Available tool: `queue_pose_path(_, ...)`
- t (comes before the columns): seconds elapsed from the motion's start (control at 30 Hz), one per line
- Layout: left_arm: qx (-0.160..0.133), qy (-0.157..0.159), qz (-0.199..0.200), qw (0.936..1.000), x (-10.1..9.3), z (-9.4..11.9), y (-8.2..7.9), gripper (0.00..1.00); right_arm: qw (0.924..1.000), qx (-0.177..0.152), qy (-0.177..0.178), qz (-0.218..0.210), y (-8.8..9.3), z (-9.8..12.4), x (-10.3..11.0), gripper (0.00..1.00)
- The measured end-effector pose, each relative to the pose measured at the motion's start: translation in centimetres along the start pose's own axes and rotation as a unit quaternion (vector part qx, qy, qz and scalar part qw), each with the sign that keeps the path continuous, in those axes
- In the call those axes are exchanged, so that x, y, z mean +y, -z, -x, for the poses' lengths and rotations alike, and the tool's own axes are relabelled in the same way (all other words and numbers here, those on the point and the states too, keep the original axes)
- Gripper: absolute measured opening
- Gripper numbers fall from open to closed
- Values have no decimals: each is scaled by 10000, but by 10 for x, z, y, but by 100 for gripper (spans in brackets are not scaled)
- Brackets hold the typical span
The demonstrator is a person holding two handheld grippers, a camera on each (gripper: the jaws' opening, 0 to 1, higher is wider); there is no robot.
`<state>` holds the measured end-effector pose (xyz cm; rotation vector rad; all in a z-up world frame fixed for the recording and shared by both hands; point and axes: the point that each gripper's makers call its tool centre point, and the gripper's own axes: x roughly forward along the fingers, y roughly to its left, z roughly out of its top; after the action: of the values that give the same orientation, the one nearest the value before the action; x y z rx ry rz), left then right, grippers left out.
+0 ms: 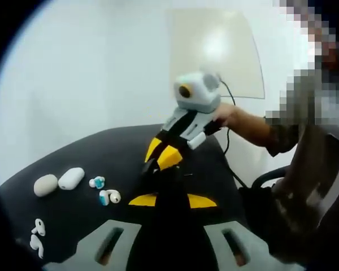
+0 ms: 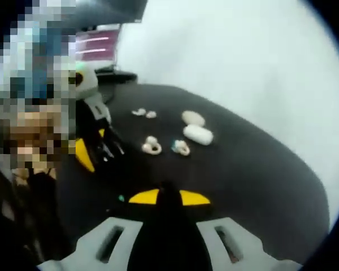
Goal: Pick up three earphones and place each one into its charging case using tactile feedback, ensure that each earphone is properly inserted and securely positioned inside the case.
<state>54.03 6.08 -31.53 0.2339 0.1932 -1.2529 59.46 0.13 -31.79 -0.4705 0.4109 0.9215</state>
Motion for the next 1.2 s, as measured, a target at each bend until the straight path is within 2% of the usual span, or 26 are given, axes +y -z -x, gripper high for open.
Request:
queue_pose_path(0.17,-1,2,8,10000,0,0,0,15,9998,49,-21,-212,9,3,-8,7)
queue_pose_path(0.2,-1,0,1,10000,0,0,0,15,9992,-8,-31,-389,9,4,-8,7)
queue_pose_path(0.4,1,1,13,10000,0,0,-1,15,9975,-167,166,-662,14,13,-25,7)
queue_pose_path(0.5,9,-6,14,10000,0,-1,-1,15,9940,-529,-277,-916,1,24,-12,9)
queue_pose_path(0.57,7,1,23,10000,-1,-1,-1,15,9899,-724,-735,-970,-7,33,2,9)
queue_pose_path(0.67,5,-1,20,10000,0,-1,-1,15,9787,-770,-1593,-1038,-10,41,28,14)
queue_pose_path(0.7,8,-2,25,10000,0,-2,-1,15,9781,-789,-1708,-888,-10,40,31,18)
queue_pose_path(0.77,10,-1,32,10000,0,-2,-1,15,9793,-823,-1738,-636,-7,35,30,18)
queue_pose_path(0.83,12,-5,34,10000,0,-2,-1,15,9787,-831,-1761,-645,-5,31,28,18)
queue_pose_path(1.0,23,-18,43,10000,1,-2,0,15,9688,-952,-2085,-939,-8,26,33,18)
queue_pose_path(1.2,18,-11,46,10000,0,-2,0,15,9661,-766,-2319,-834,-4,18,45,17)
